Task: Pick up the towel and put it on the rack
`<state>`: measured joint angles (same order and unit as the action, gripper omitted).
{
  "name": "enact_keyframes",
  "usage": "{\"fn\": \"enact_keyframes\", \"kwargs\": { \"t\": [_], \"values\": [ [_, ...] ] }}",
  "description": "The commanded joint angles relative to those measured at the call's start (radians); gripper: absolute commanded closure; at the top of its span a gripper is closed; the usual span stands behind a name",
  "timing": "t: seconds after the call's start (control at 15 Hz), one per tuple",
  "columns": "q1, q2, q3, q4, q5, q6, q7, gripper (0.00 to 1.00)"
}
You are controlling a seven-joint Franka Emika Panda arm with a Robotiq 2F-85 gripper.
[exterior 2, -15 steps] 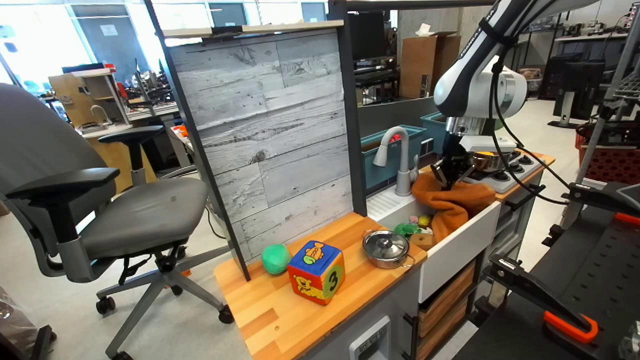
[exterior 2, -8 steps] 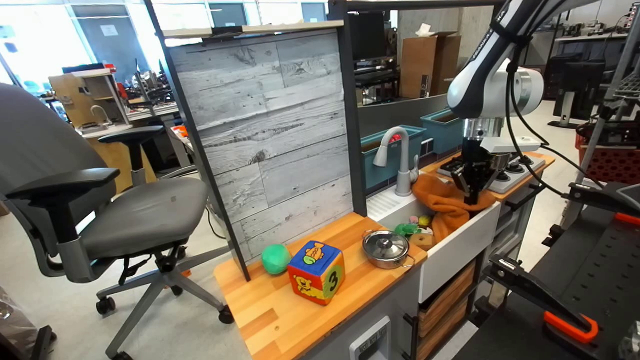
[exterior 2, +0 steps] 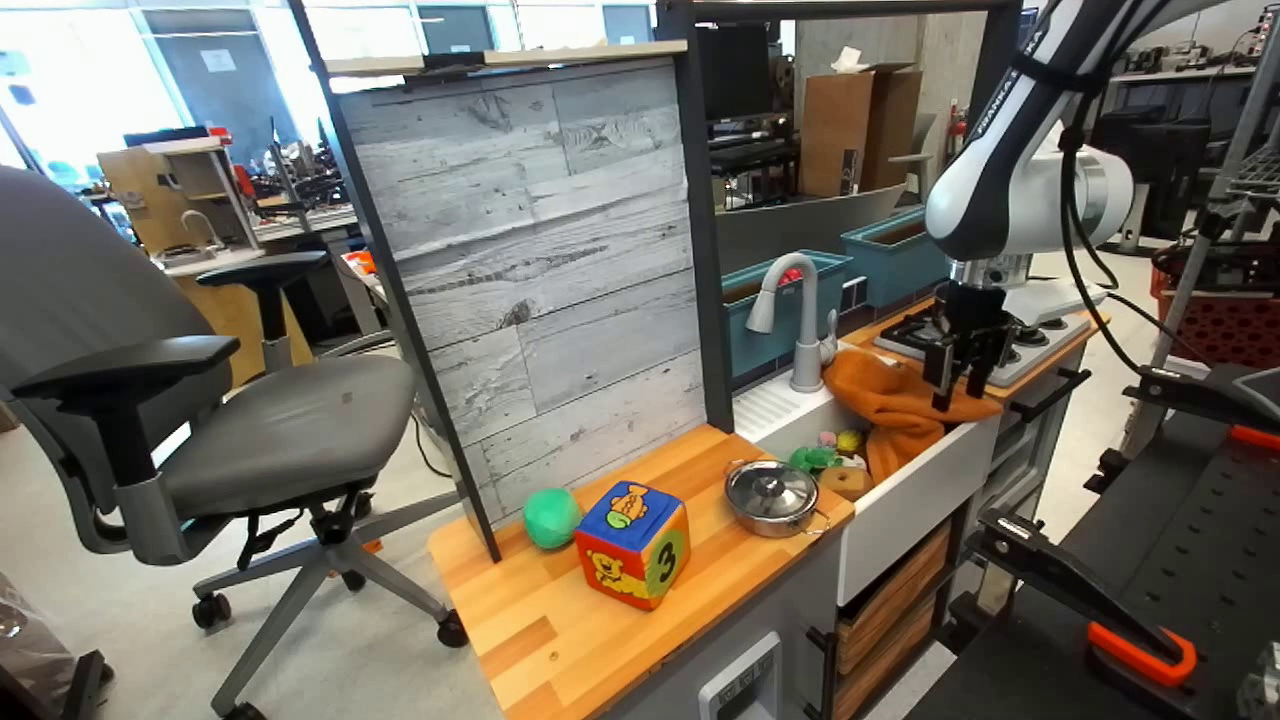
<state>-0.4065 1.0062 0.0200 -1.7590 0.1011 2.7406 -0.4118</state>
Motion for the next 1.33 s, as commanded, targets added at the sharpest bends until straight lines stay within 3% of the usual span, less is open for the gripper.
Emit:
{"fn": "enact_keyframes", "kwargs": {
  "t": [0.0,0.2,0.53,1.27],
  "values": [
    [-0.023,-0.001,0.030,-0.002,-0.053,0.121,-0.039,0.00],
    [-0.030,0.004,0.056,0.021,-0.067,0.126,-0.023,0.00],
    [-0.038,0.017,0.103,0.094,-0.028,-0.008,0.013,0.00],
    [0.044,0.190,0.070,0.409,0.042,-0.256,0.184,0.00]
  ]
}}
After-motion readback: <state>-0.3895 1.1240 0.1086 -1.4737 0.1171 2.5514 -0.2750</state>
